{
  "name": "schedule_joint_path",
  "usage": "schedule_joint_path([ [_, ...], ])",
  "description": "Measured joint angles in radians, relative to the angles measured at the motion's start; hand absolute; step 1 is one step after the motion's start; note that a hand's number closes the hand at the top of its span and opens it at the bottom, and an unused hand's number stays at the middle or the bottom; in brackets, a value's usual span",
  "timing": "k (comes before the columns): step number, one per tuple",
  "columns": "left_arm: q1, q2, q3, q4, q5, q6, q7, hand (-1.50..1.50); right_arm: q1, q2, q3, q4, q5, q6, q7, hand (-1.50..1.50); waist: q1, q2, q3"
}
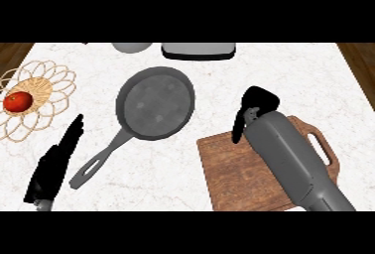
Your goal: Pick the sweet potato from the cutting board and place it in the pan
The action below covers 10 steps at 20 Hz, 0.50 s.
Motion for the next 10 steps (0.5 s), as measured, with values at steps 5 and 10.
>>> schedule_joint_path([
  [5,0.007,-0.019,-0.004,0.005,-0.011,0.005,-0.003,0.0,-0.008,0.025,-0.017,0.074,0.027,0.012,0.003,-1.5,-0.006,-0.001,0.0],
  [10,0.0,-0.024,0.005,0.002,-0.017,0.003,0.006,0.0,-0.013,0.048,-0.039,0.119,0.055,0.019,0.007,-1.5,-0.012,-0.002,0.0],
])
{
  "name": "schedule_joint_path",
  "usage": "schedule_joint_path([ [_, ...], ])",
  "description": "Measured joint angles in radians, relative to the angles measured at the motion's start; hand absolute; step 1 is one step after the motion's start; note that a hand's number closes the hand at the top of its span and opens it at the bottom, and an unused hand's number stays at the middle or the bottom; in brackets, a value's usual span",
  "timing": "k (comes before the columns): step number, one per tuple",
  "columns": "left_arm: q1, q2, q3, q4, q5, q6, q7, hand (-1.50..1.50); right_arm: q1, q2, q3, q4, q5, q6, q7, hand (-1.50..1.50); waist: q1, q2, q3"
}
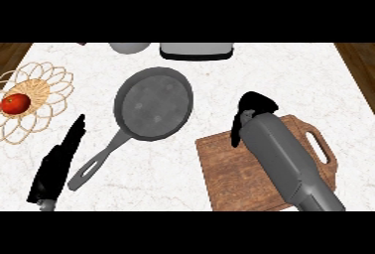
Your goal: Pick the sweet potato from the cutting board and place it in the pan
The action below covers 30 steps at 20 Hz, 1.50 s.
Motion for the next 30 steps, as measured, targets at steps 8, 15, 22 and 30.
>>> schedule_joint_path([
  [8,0.002,-0.003,0.012,-0.014,-0.01,-0.009,0.021,0.0,0.014,0.013,-0.04,0.056,0.044,0.007,-0.012,-1.5,-0.002,0.0,0.0],
  [15,0.044,-0.015,0.018,-0.028,-0.026,-0.011,0.001,0.0,0.045,0.016,-0.066,0.067,0.087,0.011,-0.036,-1.5,-0.002,-0.001,0.0],
  [22,0.044,-0.027,0.029,-0.033,-0.041,-0.023,0.007,0.0,0.075,0.011,-0.109,0.068,0.132,-0.006,-0.066,1.5,0.0,-0.004,-0.001],
  [30,0.026,-0.03,0.071,-0.026,-0.042,-0.066,0.024,0.0,0.125,0.031,-0.148,-0.01,0.185,-0.04,-0.09,1.5,0.0,-0.007,-0.005],
])
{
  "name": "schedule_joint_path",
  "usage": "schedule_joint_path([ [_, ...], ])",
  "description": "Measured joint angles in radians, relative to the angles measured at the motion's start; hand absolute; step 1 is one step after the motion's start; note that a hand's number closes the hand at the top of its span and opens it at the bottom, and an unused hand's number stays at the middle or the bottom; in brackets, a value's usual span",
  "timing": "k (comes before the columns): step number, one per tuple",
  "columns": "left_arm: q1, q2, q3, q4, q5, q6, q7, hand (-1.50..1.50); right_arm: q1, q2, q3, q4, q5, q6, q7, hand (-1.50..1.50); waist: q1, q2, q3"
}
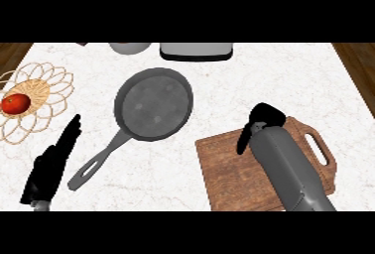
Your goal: Pick the sweet potato from the cutting board and place it in the pan
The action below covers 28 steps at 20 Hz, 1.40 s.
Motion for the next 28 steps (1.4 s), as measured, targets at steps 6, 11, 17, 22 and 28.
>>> schedule_joint_path([
  [6,0.005,-0.038,-0.007,0.012,-0.037,0.005,-0.006,0.0,0.026,0.017,-0.032,-0.024,0.034,-0.033,-0.027,1.5,0.002,-0.003,-0.002],
  [11,0.007,-0.048,0.007,0.016,-0.05,-0.004,-0.002,0.0,0.137,0.035,0.055,-0.208,0.023,-0.073,-0.01,1.5,-0.004,-0.004,0.0],
  [17,0.015,-0.041,0.024,0.002,-0.044,-0.012,0.011,0.0,0.324,0.047,0.237,-0.545,0.089,-0.137,0.015,1.5,-0.025,-0.008,0.003],
  [22,0.031,-0.037,0.033,-0.008,-0.039,-0.021,0.005,0.0,0.309,0.02,0.347,-0.737,0.318,-0.17,-0.002,1.5,-0.022,-0.007,0.004],
  [28,0.017,-0.05,0.035,0.014,-0.053,-0.041,-0.019,0.0,0.189,0.045,0.421,-0.827,0.479,-0.154,-0.008,1.5,-0.004,0.004,0.005],
])
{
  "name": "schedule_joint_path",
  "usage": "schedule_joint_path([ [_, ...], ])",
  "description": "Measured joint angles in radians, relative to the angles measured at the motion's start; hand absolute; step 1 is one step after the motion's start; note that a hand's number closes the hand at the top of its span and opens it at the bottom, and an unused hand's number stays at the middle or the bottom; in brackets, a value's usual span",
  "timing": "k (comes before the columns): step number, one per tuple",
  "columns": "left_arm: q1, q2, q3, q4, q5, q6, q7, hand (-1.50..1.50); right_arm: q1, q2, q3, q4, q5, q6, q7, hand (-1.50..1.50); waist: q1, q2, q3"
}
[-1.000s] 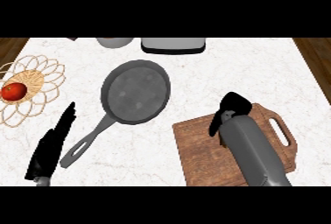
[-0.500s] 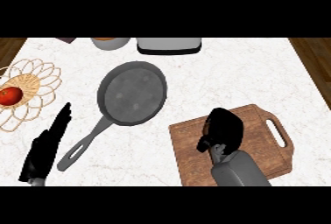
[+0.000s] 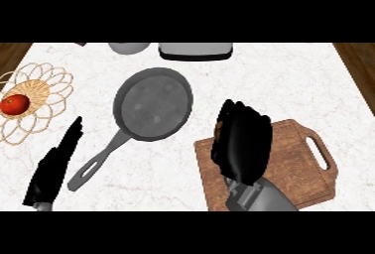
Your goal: Pick the sweet potato from the cutting board and place it in the pan
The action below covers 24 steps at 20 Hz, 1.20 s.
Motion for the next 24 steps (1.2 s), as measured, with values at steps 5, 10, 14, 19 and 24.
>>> schedule_joint_path([
  [5,-0.01,-0.025,-0.015,-0.016,-0.027,0.001,0.019,0.0,-0.182,0.01,-0.032,0.102,-0.073,-0.033,0.0,1.5,0.019,0.006,0.001],
  [10,-0.043,-0.032,-0.012,-0.016,-0.033,-0.01,0.04,0.0,-0.34,0.014,-0.104,0.298,-0.196,-0.136,-0.034,1.5,0.04,0.013,0.001],
  [14,-0.061,-0.045,-0.015,-0.004,-0.039,-0.014,0.044,0.0,-0.429,0.016,-0.159,0.464,-0.294,-0.249,-0.074,1.5,0.051,0.018,0.001],
  [19,-0.068,-0.06,-0.034,0.011,-0.057,-0.021,0.022,0.0,-0.519,0.017,-0.175,0.69,-0.428,-0.393,-0.118,1.5,0.082,0.027,0.001],
  [24,-0.097,-0.063,-0.039,0.009,-0.058,-0.039,0.028,0.0,-0.589,0.02,-0.171,0.912,-0.544,-0.467,-0.161,1.5,0.111,0.037,0.001],
])
